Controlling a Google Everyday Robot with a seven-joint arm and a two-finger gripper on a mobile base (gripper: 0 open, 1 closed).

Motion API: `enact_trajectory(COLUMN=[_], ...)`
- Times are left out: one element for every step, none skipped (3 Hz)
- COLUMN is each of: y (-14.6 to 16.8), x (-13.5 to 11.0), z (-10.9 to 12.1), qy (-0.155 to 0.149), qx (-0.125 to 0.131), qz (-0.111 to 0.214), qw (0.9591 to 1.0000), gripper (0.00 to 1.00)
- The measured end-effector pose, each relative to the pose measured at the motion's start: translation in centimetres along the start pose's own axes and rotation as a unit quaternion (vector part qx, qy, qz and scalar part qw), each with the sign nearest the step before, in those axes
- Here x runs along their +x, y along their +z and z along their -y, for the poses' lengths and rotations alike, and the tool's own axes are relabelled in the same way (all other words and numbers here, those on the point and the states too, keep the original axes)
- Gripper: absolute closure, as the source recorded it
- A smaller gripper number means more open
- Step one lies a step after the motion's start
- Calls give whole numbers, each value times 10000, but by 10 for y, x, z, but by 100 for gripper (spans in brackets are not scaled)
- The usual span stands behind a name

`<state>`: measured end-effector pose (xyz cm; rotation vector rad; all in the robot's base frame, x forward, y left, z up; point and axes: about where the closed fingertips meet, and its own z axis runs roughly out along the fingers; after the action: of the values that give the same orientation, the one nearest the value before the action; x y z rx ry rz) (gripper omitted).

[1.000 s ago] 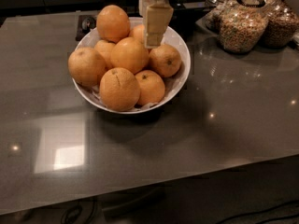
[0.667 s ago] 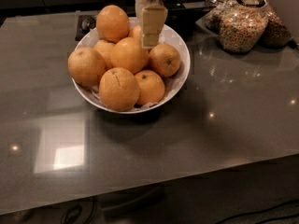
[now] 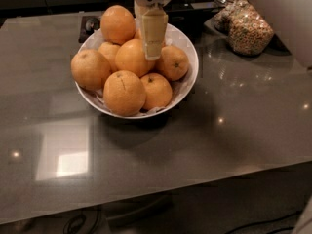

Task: Pick orange from white bowl

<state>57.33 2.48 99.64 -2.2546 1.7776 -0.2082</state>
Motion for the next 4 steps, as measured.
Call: enact_trajectory(y=[9, 12, 17, 22], x=[-3, -2, 1, 0], z=[3, 4, 4, 3], qy=[-125, -162, -195, -275], qx=[-98, -139, -226, -344], qz=[-9, -11, 6, 90], qw=[9999, 9998, 9996, 9990], gripper=[41, 37, 30, 28])
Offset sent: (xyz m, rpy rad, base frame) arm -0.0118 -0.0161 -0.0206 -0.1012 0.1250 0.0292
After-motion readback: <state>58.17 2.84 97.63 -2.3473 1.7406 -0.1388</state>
